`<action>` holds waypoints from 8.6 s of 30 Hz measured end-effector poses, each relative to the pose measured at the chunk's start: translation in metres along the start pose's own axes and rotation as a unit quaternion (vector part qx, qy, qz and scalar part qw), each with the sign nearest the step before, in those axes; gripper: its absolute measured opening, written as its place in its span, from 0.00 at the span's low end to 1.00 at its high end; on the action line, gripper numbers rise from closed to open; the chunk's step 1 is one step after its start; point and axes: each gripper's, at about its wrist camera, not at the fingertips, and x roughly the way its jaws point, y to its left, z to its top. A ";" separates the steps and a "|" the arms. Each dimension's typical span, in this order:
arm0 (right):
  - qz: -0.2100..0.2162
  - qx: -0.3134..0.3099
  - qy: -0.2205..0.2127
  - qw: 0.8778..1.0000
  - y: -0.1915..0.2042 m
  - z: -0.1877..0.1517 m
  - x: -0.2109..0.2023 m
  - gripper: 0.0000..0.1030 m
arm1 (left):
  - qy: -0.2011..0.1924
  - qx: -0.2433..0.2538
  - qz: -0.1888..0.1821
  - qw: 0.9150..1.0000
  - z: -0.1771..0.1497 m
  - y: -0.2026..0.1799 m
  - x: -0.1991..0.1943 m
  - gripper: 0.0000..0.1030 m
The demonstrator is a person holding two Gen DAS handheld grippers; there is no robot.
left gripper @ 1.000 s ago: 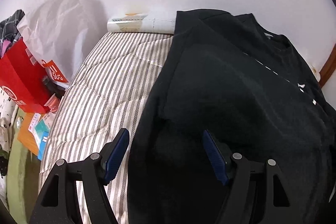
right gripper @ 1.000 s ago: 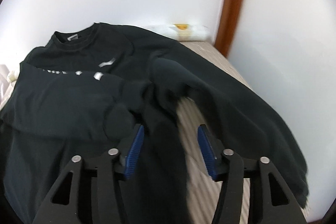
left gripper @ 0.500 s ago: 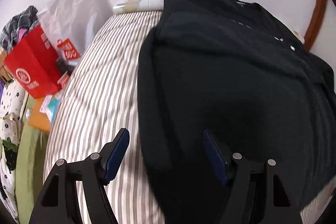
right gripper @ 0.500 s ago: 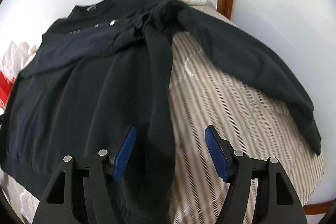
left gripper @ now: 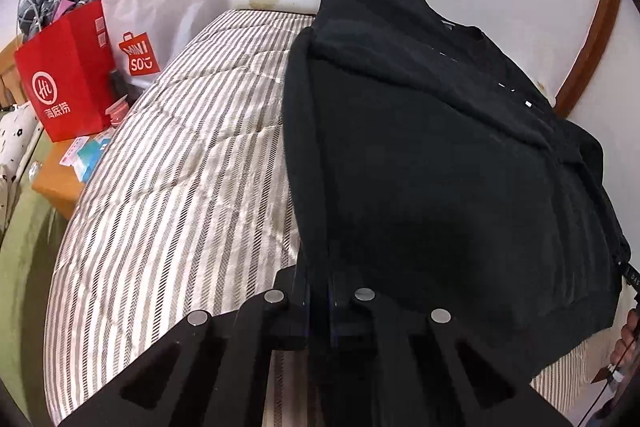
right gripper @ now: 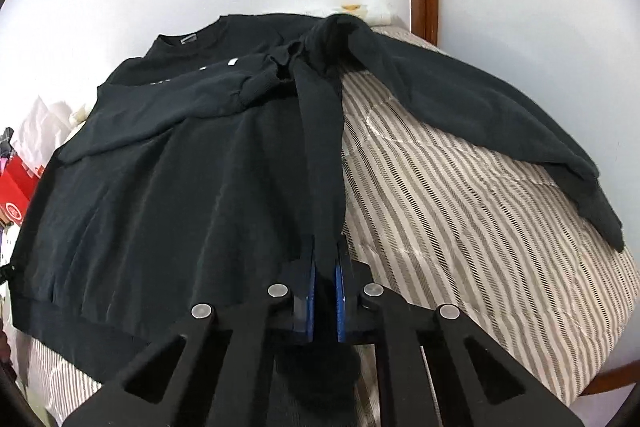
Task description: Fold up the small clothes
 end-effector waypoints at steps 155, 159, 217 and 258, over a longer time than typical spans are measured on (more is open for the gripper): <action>-0.202 0.004 -0.066 0.977 -0.138 0.122 0.014 0.11 | -0.023 0.013 0.038 0.999 0.011 0.000 0.035 0.59; -0.173 -0.037 -0.121 0.977 -0.077 0.158 -0.025 0.11 | -0.024 0.021 0.049 0.998 0.005 0.004 0.031 0.59; 0.043 -0.104 -0.038 0.993 0.106 0.124 0.060 0.74 | -0.065 0.155 0.021 0.985 0.077 -0.125 0.017 0.67; 0.088 -0.055 -0.012 0.995 0.066 0.110 0.112 0.58 | -0.087 0.079 0.138 0.983 0.145 -0.070 0.069 0.69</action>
